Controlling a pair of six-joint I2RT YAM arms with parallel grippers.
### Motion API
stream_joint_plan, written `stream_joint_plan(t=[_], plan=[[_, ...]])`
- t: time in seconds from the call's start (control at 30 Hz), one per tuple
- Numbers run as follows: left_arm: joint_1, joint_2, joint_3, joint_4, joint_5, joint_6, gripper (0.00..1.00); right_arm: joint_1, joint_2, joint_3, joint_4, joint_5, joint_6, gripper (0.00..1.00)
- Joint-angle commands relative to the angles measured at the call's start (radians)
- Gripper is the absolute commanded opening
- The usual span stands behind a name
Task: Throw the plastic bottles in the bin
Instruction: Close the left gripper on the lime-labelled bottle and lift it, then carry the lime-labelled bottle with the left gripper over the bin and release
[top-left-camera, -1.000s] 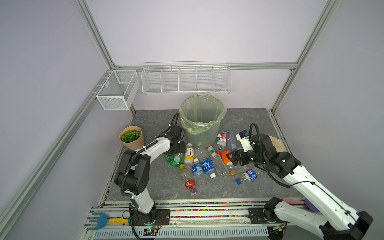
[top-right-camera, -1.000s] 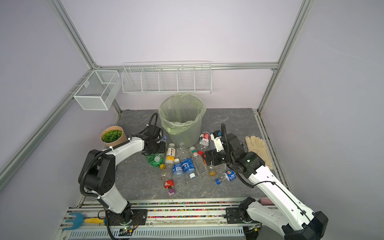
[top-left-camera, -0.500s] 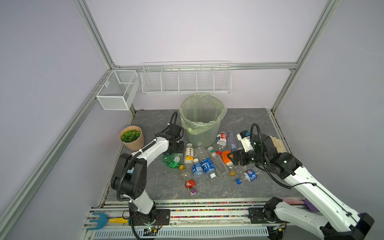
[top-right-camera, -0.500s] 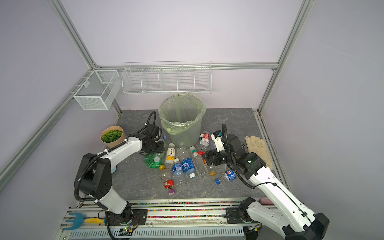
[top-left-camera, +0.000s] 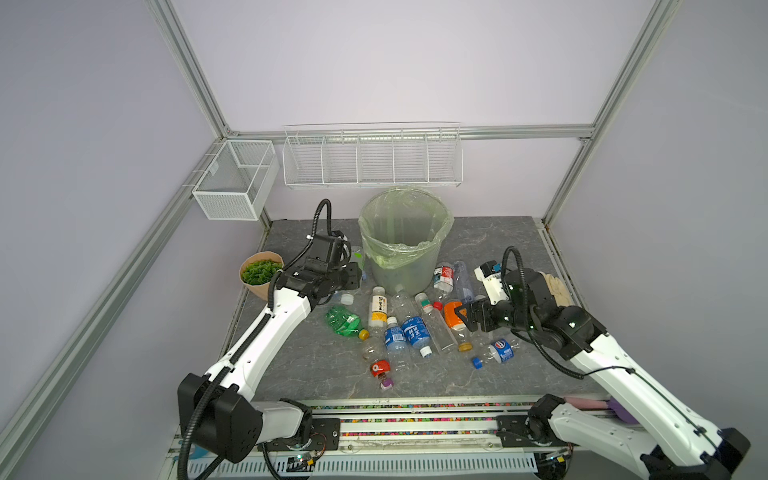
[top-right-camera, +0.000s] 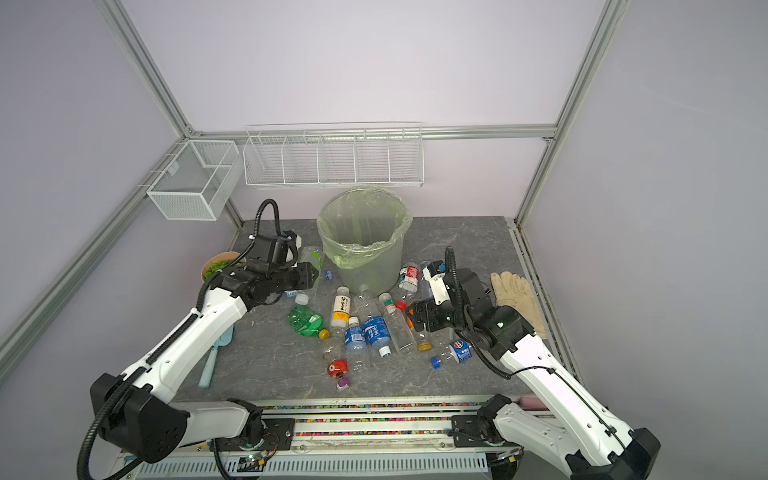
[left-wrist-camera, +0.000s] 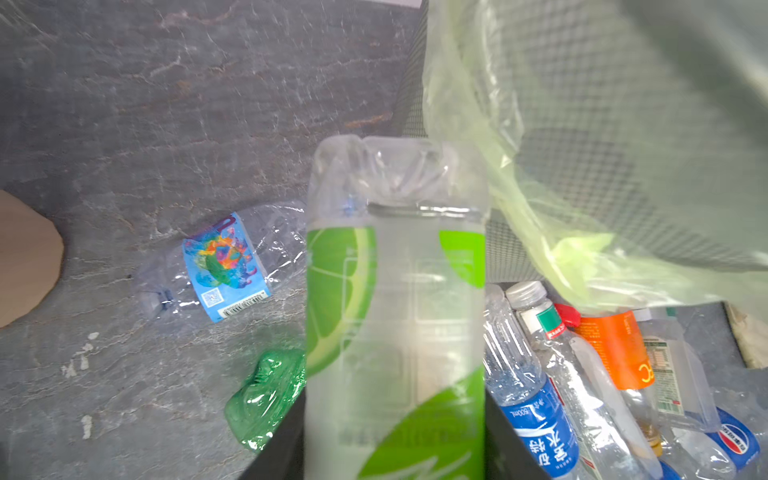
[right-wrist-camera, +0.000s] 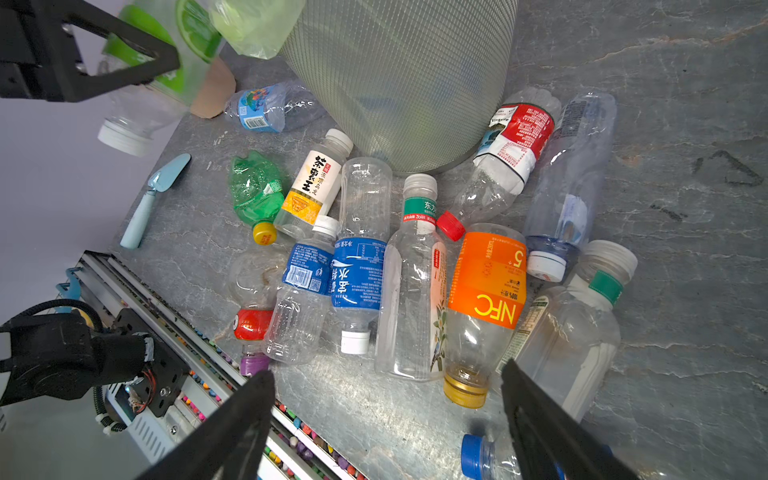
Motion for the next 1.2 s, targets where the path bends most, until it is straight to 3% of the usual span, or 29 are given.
stream_joint_plan(t=[0.0, 0.4, 1.17], plan=[[0.003, -0.055, 0.057, -0.006, -0.037, 0.001, 0.35, 0.002, -0.029, -0.01, -0.002, 0.016, 0.014, 0.88], [0.004, -0.149, 0.204, 0.074, -0.001, -0.009, 0.33, 0.002, -0.041, -0.004, -0.007, 0.026, 0.012, 0.88], [0.002, -0.003, 0.348, 0.302, 0.151, -0.053, 0.3, 0.001, -0.044, -0.02, -0.016, 0.041, 0.012, 0.88]])
